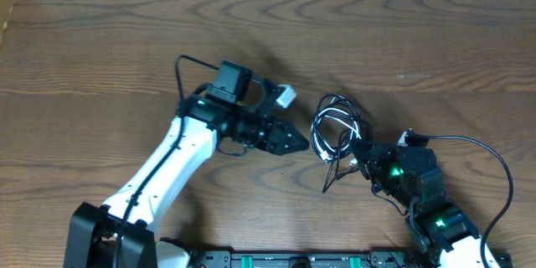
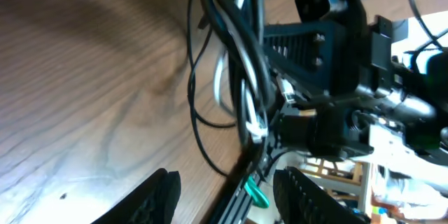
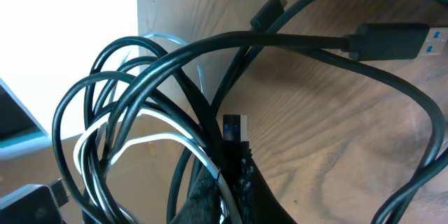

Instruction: Untangle cables

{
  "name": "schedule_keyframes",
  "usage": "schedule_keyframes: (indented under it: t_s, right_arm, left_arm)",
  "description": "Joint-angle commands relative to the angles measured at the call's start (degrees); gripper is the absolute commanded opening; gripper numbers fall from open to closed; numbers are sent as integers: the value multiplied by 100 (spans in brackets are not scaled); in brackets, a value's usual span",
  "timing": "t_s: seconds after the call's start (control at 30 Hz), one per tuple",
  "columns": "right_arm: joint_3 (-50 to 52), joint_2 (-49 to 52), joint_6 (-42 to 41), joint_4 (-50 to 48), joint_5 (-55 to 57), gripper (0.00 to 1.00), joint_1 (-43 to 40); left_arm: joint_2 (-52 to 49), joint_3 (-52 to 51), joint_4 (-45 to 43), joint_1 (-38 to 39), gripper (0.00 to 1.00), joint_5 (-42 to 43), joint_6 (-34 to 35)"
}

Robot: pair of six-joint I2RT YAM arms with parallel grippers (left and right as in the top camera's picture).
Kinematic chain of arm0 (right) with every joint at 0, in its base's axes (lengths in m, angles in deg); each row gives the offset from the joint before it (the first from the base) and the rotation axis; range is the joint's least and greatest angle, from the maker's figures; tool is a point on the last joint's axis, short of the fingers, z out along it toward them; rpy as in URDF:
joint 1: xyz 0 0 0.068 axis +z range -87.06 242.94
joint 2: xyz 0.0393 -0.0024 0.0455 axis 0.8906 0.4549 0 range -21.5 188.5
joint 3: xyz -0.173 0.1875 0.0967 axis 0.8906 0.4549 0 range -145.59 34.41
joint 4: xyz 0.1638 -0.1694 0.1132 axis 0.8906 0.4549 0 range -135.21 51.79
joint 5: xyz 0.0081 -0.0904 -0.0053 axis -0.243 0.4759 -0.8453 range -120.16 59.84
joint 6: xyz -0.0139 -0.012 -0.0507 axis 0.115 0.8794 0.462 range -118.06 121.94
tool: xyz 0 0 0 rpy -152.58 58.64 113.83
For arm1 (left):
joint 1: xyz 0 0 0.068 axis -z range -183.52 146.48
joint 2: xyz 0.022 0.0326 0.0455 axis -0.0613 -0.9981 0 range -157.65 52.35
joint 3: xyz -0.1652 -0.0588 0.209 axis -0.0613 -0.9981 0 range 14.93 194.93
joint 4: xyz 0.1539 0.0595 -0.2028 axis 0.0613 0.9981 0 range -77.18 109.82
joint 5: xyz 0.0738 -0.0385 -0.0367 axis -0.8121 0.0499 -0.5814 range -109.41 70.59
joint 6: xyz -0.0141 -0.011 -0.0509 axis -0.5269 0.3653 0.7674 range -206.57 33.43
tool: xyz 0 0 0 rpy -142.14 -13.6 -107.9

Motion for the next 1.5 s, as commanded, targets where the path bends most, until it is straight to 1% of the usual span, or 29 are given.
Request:
schedule_keyframes:
  t_s: [0.0,0.07,0.2,0.3,0.5,0.67,0.73,0.77,0.83,0.87,0.93,1.03,1.07,1.17,1.33,1.47]
  right_arm:
    - [-7,-9,-284,-50,-254,1,-50]
    - [-7,-9,-282,-46,-280,1,-50]
    - [-7,-9,-282,-48,-407,1,-50]
    - [-7,-9,-282,-48,-535,1,-50]
    - [-4,-9,-256,-46,-861,1,-48]
    - [-4,-9,153,-39,-1458,1,-33]
    - [-4,-9,269,-24,-1502,1,-35]
    - [-4,-9,280,-22,-1432,1,-35]
    - [-4,-9,282,-31,-1222,1,-35]
    - [-4,-9,282,-46,-1110,1,-35]
    - [-4,-9,282,-50,-890,1,-35]
    - [-4,-9,286,-48,-780,1,-35]
    - [-4,-9,286,-48,-776,1,-35]
    - [-4,-9,284,-48,-778,1,-35]
    - [-4,-9,284,-96,-807,1,-35]
    - [-4,-9,284,-136,-933,1,-35]
  left_arm:
    - [85,-13,-251,407,48,-975,992]
    - [85,-13,-452,647,38,-1303,1217]
    - [85,-13,-761,973,8,-1963,1602]
    - [85,-13,-951,1023,8,-2243,1847]
    - [85,-13,-1602,966,8,-2295,2151]
    - [85,-13,-2127,774,7,-2640,2542]
    - [85,-13,-2214,660,8,-2634,2559]
    - [85,-13,-2192,603,9,-2632,2557]
    - [85,-13,-2011,525,48,-2632,2555]
    - [85,-13,-1869,496,59,-2629,2533]
    - [85,-13,-1521,446,74,-2533,2343]
    - [85,-13,-1091,431,92,-2109,1628]
    - [85,-13,-964,431,94,-1932,1423]
    - [70,-15,-693,487,95,-1478,1019]
    - [-26,-155,-704,798,95,-1744,992]
    - [-166,-326,-925,981,95,-1840,1060]
